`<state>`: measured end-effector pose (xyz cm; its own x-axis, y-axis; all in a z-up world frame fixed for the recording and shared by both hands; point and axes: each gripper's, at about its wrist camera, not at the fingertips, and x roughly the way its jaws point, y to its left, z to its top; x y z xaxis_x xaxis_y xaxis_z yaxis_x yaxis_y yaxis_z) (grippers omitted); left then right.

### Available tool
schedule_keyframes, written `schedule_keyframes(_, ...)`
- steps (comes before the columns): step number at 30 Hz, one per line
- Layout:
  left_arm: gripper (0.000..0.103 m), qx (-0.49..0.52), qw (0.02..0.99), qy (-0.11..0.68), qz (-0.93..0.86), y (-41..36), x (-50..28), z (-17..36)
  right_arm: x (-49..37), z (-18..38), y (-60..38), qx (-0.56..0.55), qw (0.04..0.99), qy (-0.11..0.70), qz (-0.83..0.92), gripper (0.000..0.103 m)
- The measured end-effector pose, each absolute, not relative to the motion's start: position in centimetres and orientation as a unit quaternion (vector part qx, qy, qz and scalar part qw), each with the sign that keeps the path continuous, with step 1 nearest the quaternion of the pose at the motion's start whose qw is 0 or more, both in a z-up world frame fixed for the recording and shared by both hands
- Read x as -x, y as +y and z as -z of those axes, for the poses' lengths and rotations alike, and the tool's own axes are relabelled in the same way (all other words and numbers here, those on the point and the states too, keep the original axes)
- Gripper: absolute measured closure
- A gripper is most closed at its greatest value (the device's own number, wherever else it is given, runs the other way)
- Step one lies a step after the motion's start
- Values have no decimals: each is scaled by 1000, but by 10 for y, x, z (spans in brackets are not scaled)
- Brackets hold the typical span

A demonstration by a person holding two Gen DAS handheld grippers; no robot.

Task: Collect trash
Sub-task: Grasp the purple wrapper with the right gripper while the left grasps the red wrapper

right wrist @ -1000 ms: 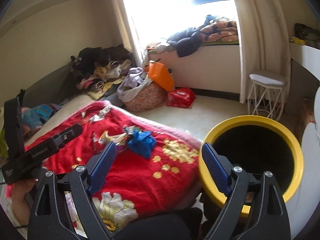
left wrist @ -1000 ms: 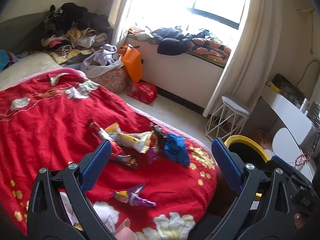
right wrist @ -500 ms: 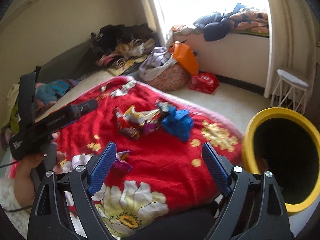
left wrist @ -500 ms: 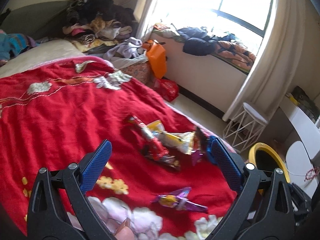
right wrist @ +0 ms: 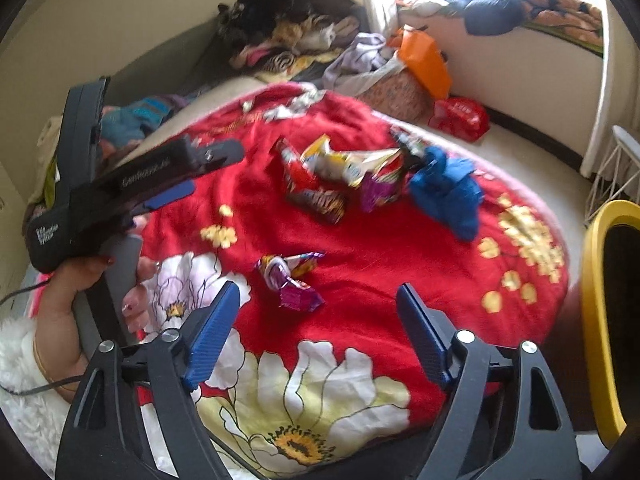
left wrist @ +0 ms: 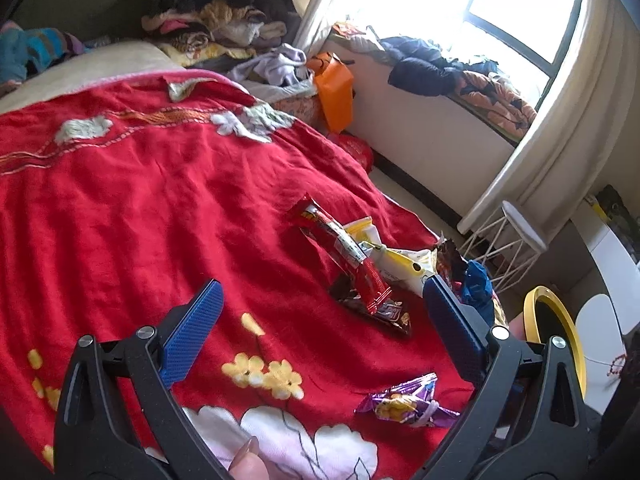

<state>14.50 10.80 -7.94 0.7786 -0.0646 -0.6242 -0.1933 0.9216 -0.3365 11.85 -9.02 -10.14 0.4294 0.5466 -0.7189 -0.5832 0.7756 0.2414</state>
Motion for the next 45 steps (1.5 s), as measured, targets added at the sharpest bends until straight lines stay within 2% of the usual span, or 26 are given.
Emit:
schedule_keyframes(4, 11, 195, 918, 345, -17, 105, -162, 84, -124, 111, -82, 25, 831, 435, -346, 37)
schedule_keyframes(9, 18, 212, 906, 366, -5, 105, -185, 93, -128, 114, -74, 26, 820, 445, -359, 51)
schedule_keyframes(12, 26, 227, 894, 386, -1, 106, -199, 102, -129, 117, -70, 24, 813, 451, -367, 70)
schedule_keyframes(13, 32, 230, 892, 389, -1, 106, -202, 104, -128, 117, -69, 25, 811, 452, -371, 79)
schedule_keyframes(18, 54, 250, 880, 403, -1, 110, -210, 114, -124, 113, -72, 15, 813, 442, -378, 80)
schedule_keyframes(20, 73, 252, 879, 406, -1, 111, -210, 116, -122, 111, -76, 7, 816, 437, -378, 80)
schedule_keyframes(22, 79, 257, 877, 406, 0, 112, -206, 117, -119, 110, -81, -2, 817, 435, -379, 80)
schedule_keyframes(45, 89, 258, 909, 327, 6, 114, -128, 63, -99, 84, -115, -37, 843, 391, -368, 81)
